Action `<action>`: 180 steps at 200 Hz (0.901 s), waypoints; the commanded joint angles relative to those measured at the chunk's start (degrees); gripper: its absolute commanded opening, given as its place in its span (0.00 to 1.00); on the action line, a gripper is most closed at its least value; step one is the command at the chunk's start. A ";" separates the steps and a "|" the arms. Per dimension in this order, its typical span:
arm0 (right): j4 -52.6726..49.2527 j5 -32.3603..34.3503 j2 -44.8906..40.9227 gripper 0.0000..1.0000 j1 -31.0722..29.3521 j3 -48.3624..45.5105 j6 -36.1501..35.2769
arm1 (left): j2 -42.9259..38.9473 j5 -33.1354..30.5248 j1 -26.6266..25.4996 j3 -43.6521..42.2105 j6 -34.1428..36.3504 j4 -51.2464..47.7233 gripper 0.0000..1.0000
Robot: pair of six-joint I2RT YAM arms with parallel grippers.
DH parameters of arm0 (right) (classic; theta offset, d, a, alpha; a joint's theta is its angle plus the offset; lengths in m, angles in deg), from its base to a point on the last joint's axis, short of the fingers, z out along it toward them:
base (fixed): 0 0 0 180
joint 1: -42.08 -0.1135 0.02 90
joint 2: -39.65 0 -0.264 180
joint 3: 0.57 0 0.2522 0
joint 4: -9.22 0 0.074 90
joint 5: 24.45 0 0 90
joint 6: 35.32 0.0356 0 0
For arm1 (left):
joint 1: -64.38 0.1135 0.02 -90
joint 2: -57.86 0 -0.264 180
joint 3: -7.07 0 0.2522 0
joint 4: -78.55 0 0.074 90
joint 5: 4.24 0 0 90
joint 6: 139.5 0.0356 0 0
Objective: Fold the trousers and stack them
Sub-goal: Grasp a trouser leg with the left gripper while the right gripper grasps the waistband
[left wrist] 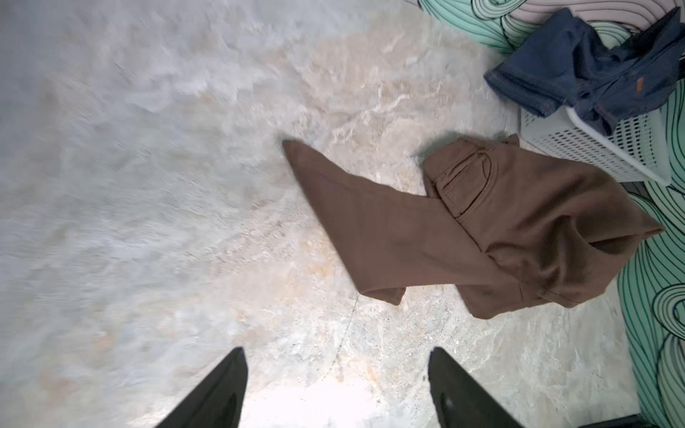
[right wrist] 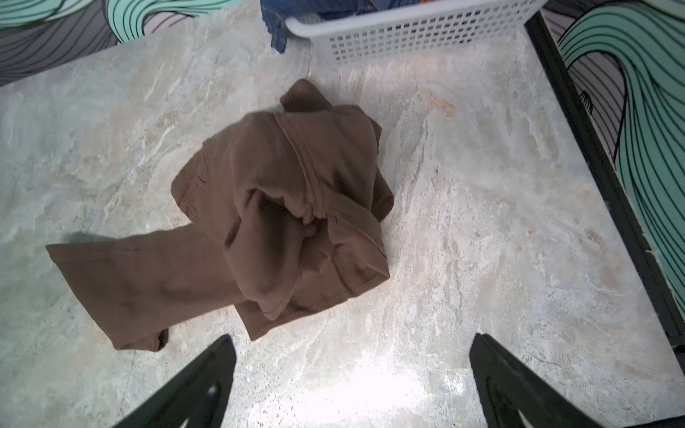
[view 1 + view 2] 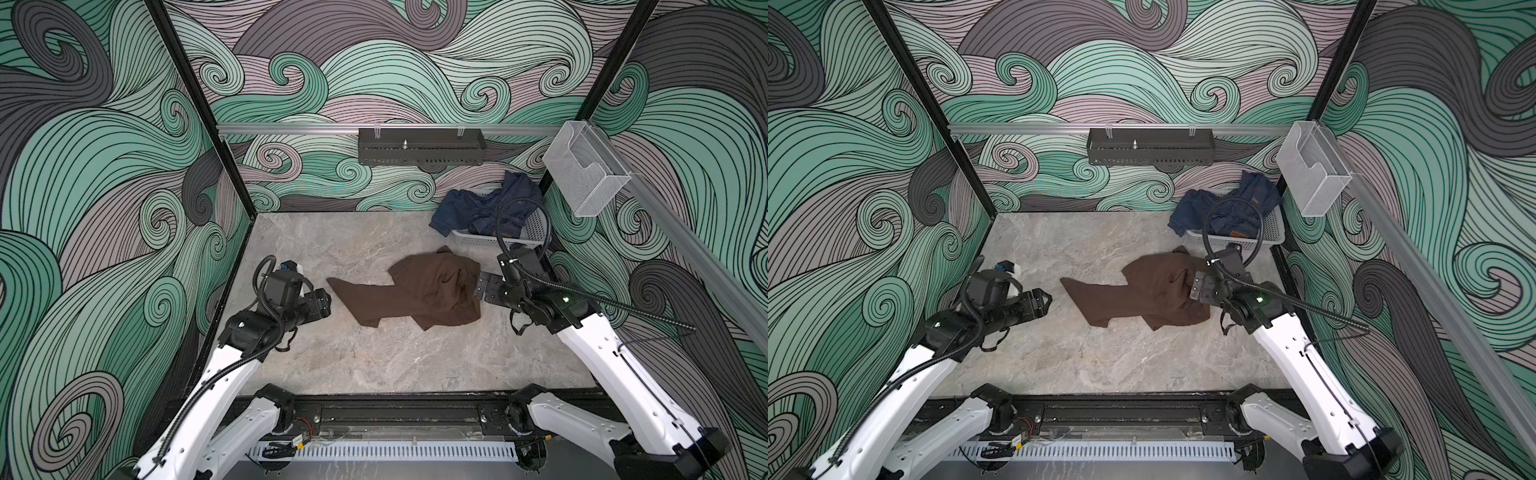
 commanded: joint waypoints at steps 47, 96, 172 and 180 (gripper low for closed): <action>1.21 -5.97 -10.30 0.94 -1.06 -9.27 -1.98 | 13.86 5.86 -5.57 -13.85 -18.71 31.67 0.88; 3.42 -3.30 -3.28 0.92 -7.03 -6.76 -3.88 | 26.72 5.79 -6.73 -13.21 -20.78 40.37 0.85; 9.50 4.66 18.53 0.86 -16.82 5.56 -10.26 | 40.13 7.66 -6.65 -10.80 -21.27 47.65 0.34; 10.04 4.84 20.78 0.85 -16.84 7.08 -11.00 | 41.01 7.57 -6.58 -10.50 -20.97 47.93 0.27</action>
